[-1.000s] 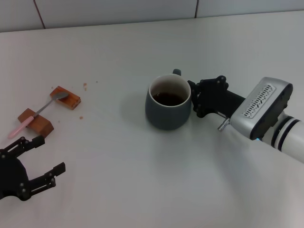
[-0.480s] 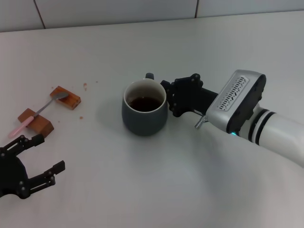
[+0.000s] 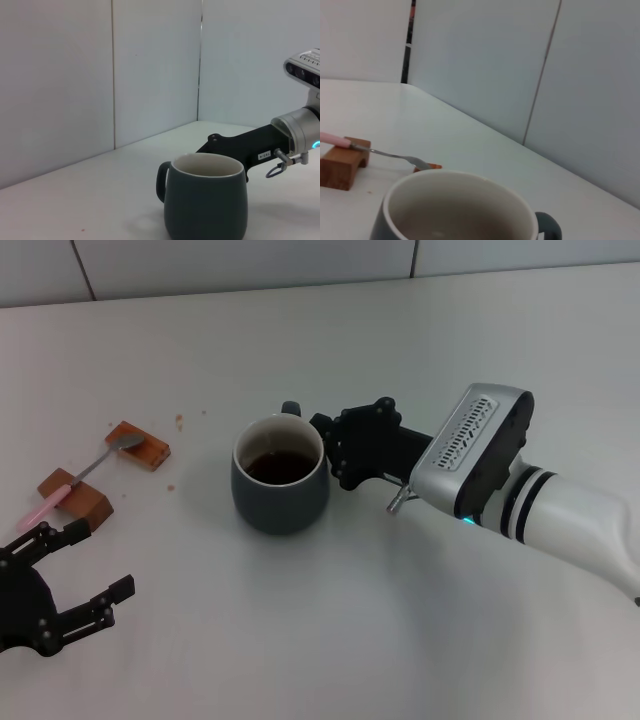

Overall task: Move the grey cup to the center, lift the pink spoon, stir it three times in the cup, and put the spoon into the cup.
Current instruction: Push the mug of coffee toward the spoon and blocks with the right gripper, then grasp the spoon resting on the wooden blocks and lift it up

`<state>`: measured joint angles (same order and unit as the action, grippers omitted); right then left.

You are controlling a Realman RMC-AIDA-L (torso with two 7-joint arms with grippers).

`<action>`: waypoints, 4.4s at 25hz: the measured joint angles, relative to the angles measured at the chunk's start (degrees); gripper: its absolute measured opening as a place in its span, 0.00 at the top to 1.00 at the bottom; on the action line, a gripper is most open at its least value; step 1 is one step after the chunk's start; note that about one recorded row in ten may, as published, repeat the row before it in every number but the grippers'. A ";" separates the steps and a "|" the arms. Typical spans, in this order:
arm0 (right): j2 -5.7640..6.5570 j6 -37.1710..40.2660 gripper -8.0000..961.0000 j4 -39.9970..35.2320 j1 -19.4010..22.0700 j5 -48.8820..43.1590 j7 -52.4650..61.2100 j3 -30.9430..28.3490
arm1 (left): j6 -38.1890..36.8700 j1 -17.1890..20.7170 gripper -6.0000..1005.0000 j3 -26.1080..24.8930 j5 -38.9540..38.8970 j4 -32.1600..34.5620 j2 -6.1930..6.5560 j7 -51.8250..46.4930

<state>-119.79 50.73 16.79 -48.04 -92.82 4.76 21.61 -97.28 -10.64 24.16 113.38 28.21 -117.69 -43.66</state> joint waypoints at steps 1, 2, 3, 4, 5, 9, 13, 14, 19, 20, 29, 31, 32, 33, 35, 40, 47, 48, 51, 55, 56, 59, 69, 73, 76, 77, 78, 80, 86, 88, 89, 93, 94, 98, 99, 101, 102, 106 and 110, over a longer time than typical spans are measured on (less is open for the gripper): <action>0.00 -0.01 0.96 0.16 -0.12 -0.15 0.02 0.00 | -0.01 0.00 0.16 0.00 0.00 0.00 -0.02 0.00; 0.00 -0.02 0.96 0.31 -0.22 -0.28 0.04 0.00 | -0.01 0.00 0.16 0.00 0.00 0.00 -0.02 -0.01; 0.00 -0.02 0.96 0.48 -0.30 -0.51 0.07 -0.09 | -0.01 0.00 0.16 0.01 0.00 0.00 -0.03 -0.02; 0.00 -0.02 0.96 0.48 -0.30 -0.51 0.07 -0.09 | -0.01 0.00 0.16 0.01 0.00 0.00 -0.03 -0.02; -0.02 -0.02 0.96 0.48 -0.18 -0.53 0.07 -0.46 | -0.01 0.00 0.16 0.02 0.00 0.00 -0.03 -0.02; 0.10 1.92 0.96 -0.36 2.81 -0.57 -0.26 -4.06 | -0.01 0.06 0.16 0.02 0.00 0.00 0.02 -0.02; 0.46 14.03 0.96 -4.02 10.73 -0.53 0.04 -7.69 | -0.01 0.03 0.16 0.01 0.00 0.00 -0.01 -0.02; 0.46 14.03 0.96 -4.02 10.73 -0.53 0.04 -7.69 | -0.02 0.03 0.16 0.01 0.00 0.00 -0.02 -0.02; 0.61 31.64 0.96 -9.67 20.26 -0.54 2.41 -7.65 | -0.08 -0.19 0.16 0.03 0.00 0.00 -0.10 -0.01; 0.62 35.32 0.96 -11.52 22.25 -0.79 4.17 -7.38 | -0.08 -0.19 0.16 0.03 0.00 0.00 -0.10 -0.01; 0.93 48.94 0.96 -30.64 32.58 -16.13 23.71 -2.12 | -0.19 -0.35 0.16 0.41 0.32 -0.61 -0.26 0.33; 0.96 48.91 0.96 -32.77 32.95 -20.45 25.81 -1.45 | -0.19 -0.35 0.16 0.41 0.32 -0.61 -0.26 0.33; 0.96 48.71 0.96 -33.44 33.04 -22.38 26.39 -1.38 | -0.33 -0.36 0.16 0.44 0.32 -0.66 -0.30 0.33; 0.96 47.81 0.96 -34.01 32.98 -26.36 26.88 -1.36 | -0.35 -0.35 0.16 0.45 0.31 -0.69 -0.34 0.34; 0.97 47.32 0.94 -34.09 32.85 -28.11 26.93 -1.35 | -0.36 -0.36 0.16 0.45 0.31 -0.69 -0.36 0.37; 0.88 44.30 0.90 -34.09 32.18 -33.33 27.21 -1.62 | -0.23 -0.56 0.16 0.46 0.16 -0.70 -0.46 0.26; 0.58 43.76 0.60 -33.76 32.86 -33.18 26.47 -1.94 | 0.08 -0.66 0.16 0.14 0.14 -0.70 -0.45 0.26; 0.57 43.70 0.57 -33.76 32.87 -33.22 26.45 -1.90 | -0.05 -0.61 0.16 0.12 0.07 -0.70 -0.44 0.32; 0.56 43.70 0.47 -33.76 32.86 -33.21 26.44 -1.79 | -0.05 -0.61 0.16 0.12 0.07 -0.70 -0.44 0.32; 0.53 43.70 0.34 -33.78 32.63 -33.35 26.43 -1.52 | -0.33 -0.47 0.16 0.10 0.03 -0.70 -0.43 0.51; 0.53 43.70 0.31 -33.79 32.56 -33.40 26.42 -1.47 | -0.33 -0.47 0.16 0.10 0.03 -0.70 -0.43 0.51; 0.52 43.70 0.23 -33.73 32.44 -33.44 26.41 -1.46 | -0.77 -0.44 0.16 0.10 0.01 -0.70 -0.43 0.58; 0.56 43.71 0.24 -33.55 32.42 -33.44 26.35 -1.94 | -1.68 -0.73 0.16 -2.69 -1.40 -3.16 -0.47 0.51; 0.59 43.69 0.24 -33.58 32.44 -33.31 26.48 -2.02 | -5.04 -1.05 0.16 -10.51 -6.35 -4.82 -0.08 -7.81; 0.61 43.68 0.24 -33.58 32.42 -33.30 26.57 -2.07 | -4.19 -2.10 0.16 -17.90 -9.95 -4.67 2.20 -27.47; 0.61 43.66 0.24 -33.58 32.41 -33.30 26.61 -2.09 | -2.88 -2.31 0.16 -18.79 -10.01 -4.85 2.90 -31.93; 0.61 43.66 0.24 -33.58 32.40 -33.29 26.65 -2.12 | 2.11 -2.77 0.16 -20.65 -10.24 -5.72 5.37 -46.59; 0.61 43.66 0.24 -33.58 32.39 -33.29 26.67 -2.09 | 3.95 -2.84 0.16 -20.81 -10.18 -6.14 6.12 -50.94; 0.62 43.99 0.24 -33.58 32.39 -33.29 26.72 -1.99 | 14.80 -2.53 0.16 -19.18 -6.86 -8.18 9.37 -74.78; 0.62 43.84 0.24 -33.57 32.27 -33.29 26.74 -1.71 | 16.25 -2.72 0.16 -17.10 -3.81 -8.71 10.36 -79.69; 0.62 43.84 0.24 -33.57 32.27 -33.29 26.74 -1.71 | 16.56 -2.91 0.16 -15.91 -2.40 -9.00 10.64 -81.60; 0.61 43.75 0.24 -33.57 31.84 -33.30 26.76 -1.54 | 17.66 -3.25 0.16 -13.43 0.97 -9.06 10.80 -85.99; 0.61 43.75 0.24 -33.57 31.84 -33.30 26.76 -1.54 | 17.69 -3.23 0.16 -13.42 1.02 -9.06 10.78 -86.13; 0.62 43.75 0.24 -33.58 31.49 -33.34 26.78 -1.49 | 17.61 -2.84 0.16 -13.35 1.33 -9.90 10.40 -87.68; 0.62 43.75 0.24 -33.58 31.49 -33.34 26.78 -1.49 | 17.61 -2.84 0.16 -13.35 1.33 -9.90 10.40 -87.68; 0.66 43.76 0.24 -33.58 31.43 -33.34 26.79 -1.49 | 17.59 -2.81 0.16 -13.34 1.33 -10.75 10.34 -87.98; 0.68 43.77 0.24 -33.58 31.43 -33.34 26.79 -1.49 | 17.57 -2.81 0.16 -13.34 1.33 -11.24 10.30 -88.13; 0.70 43.92 0.24 -33.58 31.43 -33.26 26.79 -1.49 | 17.45 -2.94 0.16 -13.34 1.33 -12.51 9.87 -88.51; 0.71 43.94 0.24 -33.58 31.42 -33.21 26.80 -1.50 | 17.11 -3.17 0.16 -13.35 1.33 -12.52 9.18 -89.27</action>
<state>-119.09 94.67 -16.79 -16.61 -126.03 31.55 20.11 -80.17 -13.81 10.81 114.71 15.69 -108.51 -132.93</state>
